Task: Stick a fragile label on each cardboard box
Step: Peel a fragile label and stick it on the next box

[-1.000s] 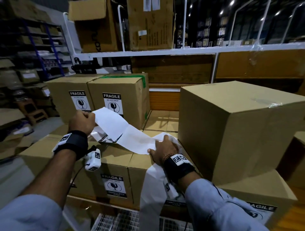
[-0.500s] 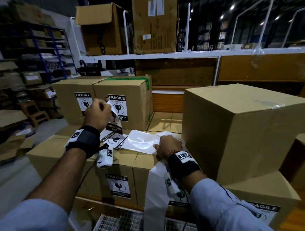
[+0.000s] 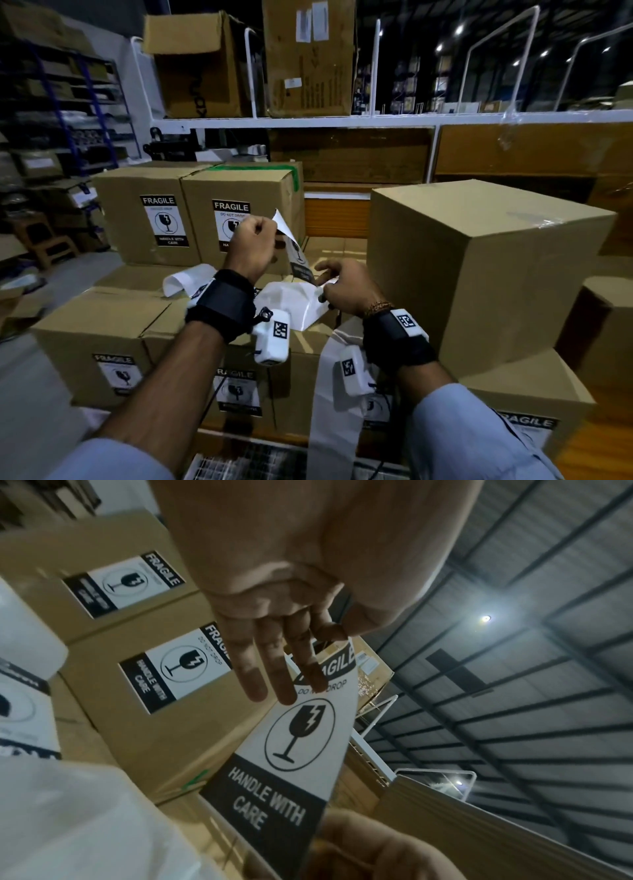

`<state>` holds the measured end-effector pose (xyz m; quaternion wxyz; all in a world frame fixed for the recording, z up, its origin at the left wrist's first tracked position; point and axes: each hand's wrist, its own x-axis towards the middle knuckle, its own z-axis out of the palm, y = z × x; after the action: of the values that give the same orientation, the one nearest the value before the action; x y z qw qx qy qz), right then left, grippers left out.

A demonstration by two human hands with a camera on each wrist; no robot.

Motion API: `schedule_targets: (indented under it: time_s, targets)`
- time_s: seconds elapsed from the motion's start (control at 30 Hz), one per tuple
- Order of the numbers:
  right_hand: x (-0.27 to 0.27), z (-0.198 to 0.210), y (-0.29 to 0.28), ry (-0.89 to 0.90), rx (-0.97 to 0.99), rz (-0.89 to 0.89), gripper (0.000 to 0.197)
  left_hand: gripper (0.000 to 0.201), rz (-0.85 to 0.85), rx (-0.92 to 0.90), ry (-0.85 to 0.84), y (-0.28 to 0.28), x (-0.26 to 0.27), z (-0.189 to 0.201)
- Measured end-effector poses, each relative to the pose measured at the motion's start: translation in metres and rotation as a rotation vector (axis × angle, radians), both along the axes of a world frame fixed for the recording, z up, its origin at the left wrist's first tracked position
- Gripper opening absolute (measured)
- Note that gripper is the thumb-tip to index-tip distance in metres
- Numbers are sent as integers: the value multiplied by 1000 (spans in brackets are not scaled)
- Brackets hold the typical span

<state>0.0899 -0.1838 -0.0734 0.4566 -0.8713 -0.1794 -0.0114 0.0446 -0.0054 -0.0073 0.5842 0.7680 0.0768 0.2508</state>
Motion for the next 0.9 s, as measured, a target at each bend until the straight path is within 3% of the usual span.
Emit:
schedule_targets:
  time_s: [0.1, 0.23, 0.43, 0.57, 0.77, 0.9]
  targets:
    - [-12, 3, -2, -78, 1, 74, 53, 19, -16, -43, 10, -9, 0, 1]
    - [-22, -1, -4, -144, 39, 45, 59, 25, -38, -46, 7, -19, 0, -1]
    - [-23, -11, -6, -187, 71, -222, 8, 20, -132, -70, 26, -31, 0, -9]
    - [-26, -11, -15, -174, 92, -277, 9, 16, -181, -58, -26, -33, -2, -12]
    - [-41, -6, -29, -185, 188, -361, 26, 31, -225, -118, -50, -36, -9, -28]
    - [-55, -2, -38, -159, 243, -385, 18, 59, -307, -143, -74, -41, -14, -37]
